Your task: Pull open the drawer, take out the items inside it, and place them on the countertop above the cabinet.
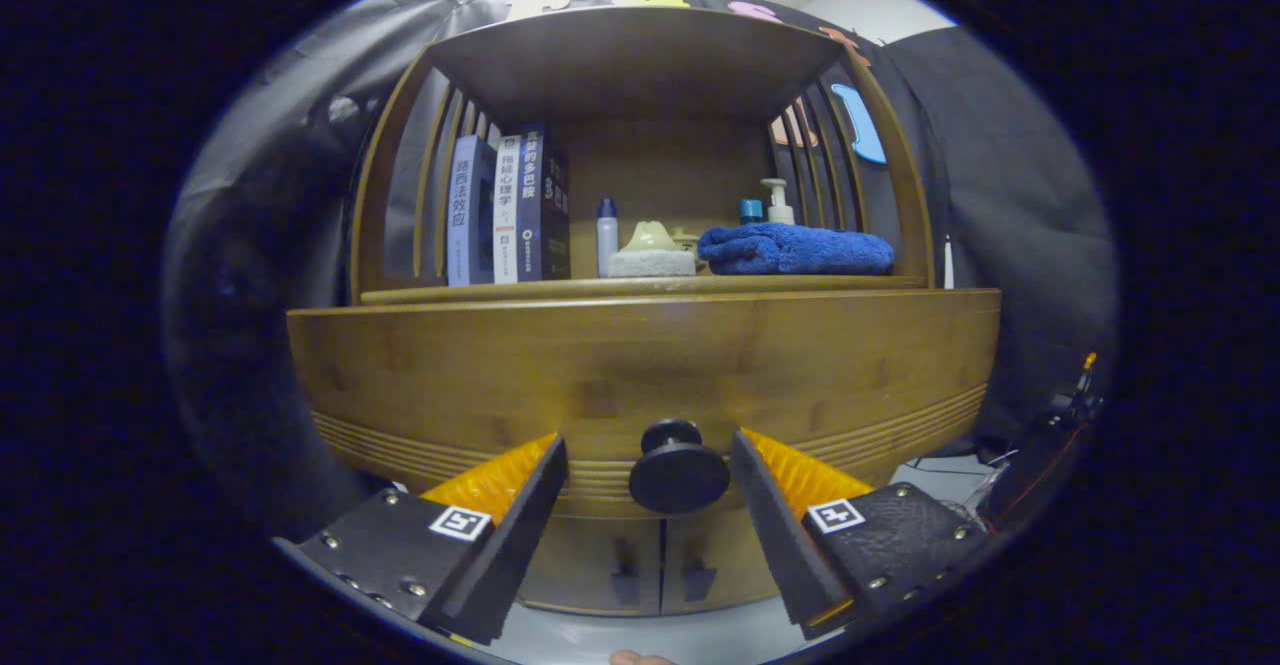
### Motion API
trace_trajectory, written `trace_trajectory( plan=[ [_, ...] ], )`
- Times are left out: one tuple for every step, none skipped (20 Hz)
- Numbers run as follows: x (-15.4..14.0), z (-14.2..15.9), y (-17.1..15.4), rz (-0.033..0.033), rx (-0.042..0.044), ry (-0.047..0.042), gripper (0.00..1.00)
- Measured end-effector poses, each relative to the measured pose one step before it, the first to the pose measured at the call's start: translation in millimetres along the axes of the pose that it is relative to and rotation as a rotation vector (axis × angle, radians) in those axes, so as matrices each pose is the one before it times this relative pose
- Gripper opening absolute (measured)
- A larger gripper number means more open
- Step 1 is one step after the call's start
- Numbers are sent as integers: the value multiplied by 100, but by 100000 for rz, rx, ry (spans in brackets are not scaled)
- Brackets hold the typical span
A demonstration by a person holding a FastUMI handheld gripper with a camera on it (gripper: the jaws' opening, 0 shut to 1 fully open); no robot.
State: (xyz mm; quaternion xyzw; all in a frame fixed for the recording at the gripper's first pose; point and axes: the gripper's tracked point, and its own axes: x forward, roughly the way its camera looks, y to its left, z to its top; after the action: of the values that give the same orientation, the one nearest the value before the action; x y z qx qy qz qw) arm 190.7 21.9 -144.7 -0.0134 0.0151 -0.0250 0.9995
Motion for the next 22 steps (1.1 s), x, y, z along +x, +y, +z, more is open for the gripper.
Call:
trace_trajectory(
  plan=[
    [1144, 214, -19, 117, -350, -1122, 99],
    [1187, 29, 103, 172, -500, -660, 99],
    [1245, 311, 65, 58, -310, -272, 99],
    [877, -26, 23, 144, -441, 217, 99],
    [781, 72, 87, 158, -264, 646, 99],
    [570, 8, -12, 209, -334, 931, 99],
    [-331, -249, -57, 456, -486, 409, 99],
    [132, 117, 78, 338, 362, 700, 99],
    [-46, -34, 17, -84, 427, 894, 99],
    [130, -50, -229, -728, -185, 1834, 99],
    [-280, -162, -29, -79, -1195, 1993, 99],
    [-546, 141, 66, -533, -1082, 1063, 99],
    [-889, 189, -122, -656, -800, 1424, 99],
    [-1245, 262, -138, -308, -50, 1222, 99],
    [-1539, 530, -166, -236, 619, 853, 99],
    [-1439, 1096, -269, -773, 2123, 814, 99],
    [-1747, 893, -209, -290, 2696, 499, 99],
    [-1950, 682, -160, 336, 2208, -46, 99],
    [-2021, 1319, -196, 234, 1171, -922, 99],
    [-1886, 1366, -224, -32, -168, -1173, 99],
    [-2010, 1433, -368, -130, -845, -1727, 99],
    [-1921, 1393, -282, 71, -469, -1492, 99]
  ],
)
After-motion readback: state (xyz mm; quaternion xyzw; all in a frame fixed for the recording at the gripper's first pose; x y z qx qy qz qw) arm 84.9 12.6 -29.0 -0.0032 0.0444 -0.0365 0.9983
